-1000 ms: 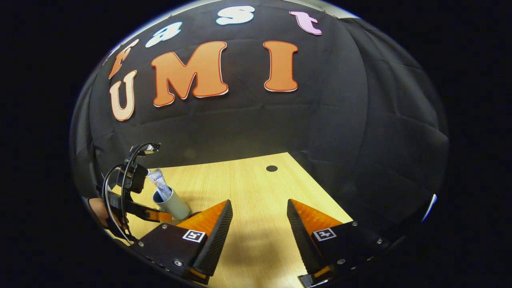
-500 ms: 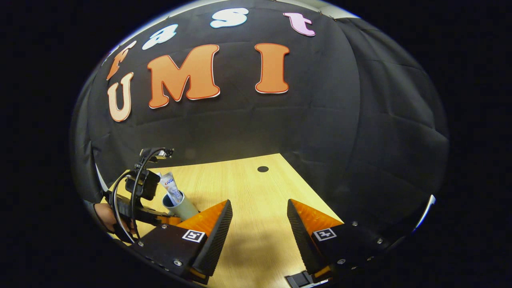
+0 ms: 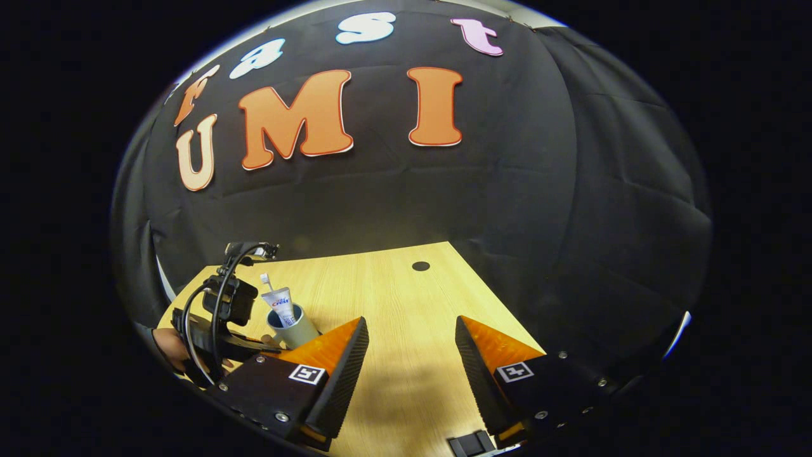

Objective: Put the toothbrush and toothpaste on the desktop into the cup, then pick up the cup and place it on the coaster on the desktop.

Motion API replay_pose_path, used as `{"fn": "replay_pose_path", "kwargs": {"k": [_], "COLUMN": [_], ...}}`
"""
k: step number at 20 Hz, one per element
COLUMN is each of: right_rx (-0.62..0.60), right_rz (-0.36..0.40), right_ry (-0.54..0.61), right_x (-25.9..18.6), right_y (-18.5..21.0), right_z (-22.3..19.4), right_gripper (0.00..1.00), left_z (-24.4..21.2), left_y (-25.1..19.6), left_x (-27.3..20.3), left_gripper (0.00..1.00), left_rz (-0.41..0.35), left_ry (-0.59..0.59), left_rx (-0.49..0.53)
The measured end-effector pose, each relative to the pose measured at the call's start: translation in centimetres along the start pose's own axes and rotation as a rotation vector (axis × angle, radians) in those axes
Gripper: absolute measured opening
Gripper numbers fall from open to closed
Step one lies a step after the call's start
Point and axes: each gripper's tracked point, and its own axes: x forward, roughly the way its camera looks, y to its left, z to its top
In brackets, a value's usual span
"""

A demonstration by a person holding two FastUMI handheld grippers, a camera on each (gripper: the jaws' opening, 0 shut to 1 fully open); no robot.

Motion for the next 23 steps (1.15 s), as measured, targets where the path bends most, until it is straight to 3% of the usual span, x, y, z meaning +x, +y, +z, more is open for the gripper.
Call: {"fn": "replay_pose_path", "kwargs": {"k": [3,5,10,15,23], "right_rx": [-0.017,-0.032,-0.079,-0.126,-0.181], "right_rz": [0.039,0.071,0.176,0.283,0.431], "right_ry": [-0.014,-0.028,-0.073,-0.182,-0.315], "right_x": [-0.1,-0.2,-0.5,-1.2,-3.1], "right_y": [0.8,1.6,4.3,7.7,12.9], "right_z": [0.5,0.9,1.7,4.3,6.6], "right_gripper": [0.83,0.83,0.83,0.83,0.90], "left_z": [1.8,0.7,3.2,4.3,5.0], "left_y": [-0.4,-0.7,-0.1,0.6,3.8], "left_x": [-2.1,-3.3,-6.0,-7.5,-7.9], "left_gripper": [0.90,0.97,0.98,0.97,0.97], "left_rz": [-0.001,0.021,0.106,0.251,0.421], "left_ry": [-0.044,-0.083,-0.295,-0.545,-0.760], "left_rx": [-0.005,0.014,0.008,-0.054,-0.206]}}
